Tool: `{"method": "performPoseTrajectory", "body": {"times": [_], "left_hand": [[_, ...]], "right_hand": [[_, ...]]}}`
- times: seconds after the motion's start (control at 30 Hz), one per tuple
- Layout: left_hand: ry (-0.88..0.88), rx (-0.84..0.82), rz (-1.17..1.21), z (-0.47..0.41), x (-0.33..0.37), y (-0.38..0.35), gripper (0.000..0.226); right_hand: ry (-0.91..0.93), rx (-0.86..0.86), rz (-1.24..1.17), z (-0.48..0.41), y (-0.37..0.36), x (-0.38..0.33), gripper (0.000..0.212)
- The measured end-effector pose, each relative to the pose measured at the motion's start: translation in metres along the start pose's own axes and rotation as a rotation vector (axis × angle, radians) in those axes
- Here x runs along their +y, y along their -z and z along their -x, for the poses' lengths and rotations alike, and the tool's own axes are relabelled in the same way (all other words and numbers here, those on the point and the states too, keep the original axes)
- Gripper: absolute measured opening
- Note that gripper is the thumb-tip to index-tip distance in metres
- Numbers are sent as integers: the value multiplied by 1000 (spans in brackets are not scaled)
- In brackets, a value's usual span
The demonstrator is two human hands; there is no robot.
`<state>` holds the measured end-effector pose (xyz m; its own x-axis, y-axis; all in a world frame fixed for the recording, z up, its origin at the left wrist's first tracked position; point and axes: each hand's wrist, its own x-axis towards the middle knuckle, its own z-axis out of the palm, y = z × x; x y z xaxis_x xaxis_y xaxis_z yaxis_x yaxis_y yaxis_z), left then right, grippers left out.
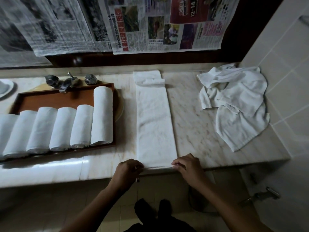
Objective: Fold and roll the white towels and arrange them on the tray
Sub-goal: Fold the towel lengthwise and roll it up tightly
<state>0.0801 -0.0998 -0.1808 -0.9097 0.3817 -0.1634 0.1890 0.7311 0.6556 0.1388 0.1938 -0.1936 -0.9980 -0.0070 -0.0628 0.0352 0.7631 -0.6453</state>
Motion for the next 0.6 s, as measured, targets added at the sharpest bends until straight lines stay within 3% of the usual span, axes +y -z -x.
{"method": "performPoseTrajectory", "body": {"times": [0.3, 0.4, 0.47, 0.6], "left_hand": [[267, -93, 48, -19, 18, 9, 11], [320, -50, 77, -21, 24, 7, 13], [249, 28, 11, -19, 24, 2, 20], [-147, 13, -287, -8, 21, -14, 25]], "right_hand": [[-115, -9, 66, -13, -3, -11, 2], [-33, -18, 53, -16, -2, -17, 16], [73, -59, 88, -17, -2, -25, 22], [216, -110, 223, -11, -11, -32, 40]]}}
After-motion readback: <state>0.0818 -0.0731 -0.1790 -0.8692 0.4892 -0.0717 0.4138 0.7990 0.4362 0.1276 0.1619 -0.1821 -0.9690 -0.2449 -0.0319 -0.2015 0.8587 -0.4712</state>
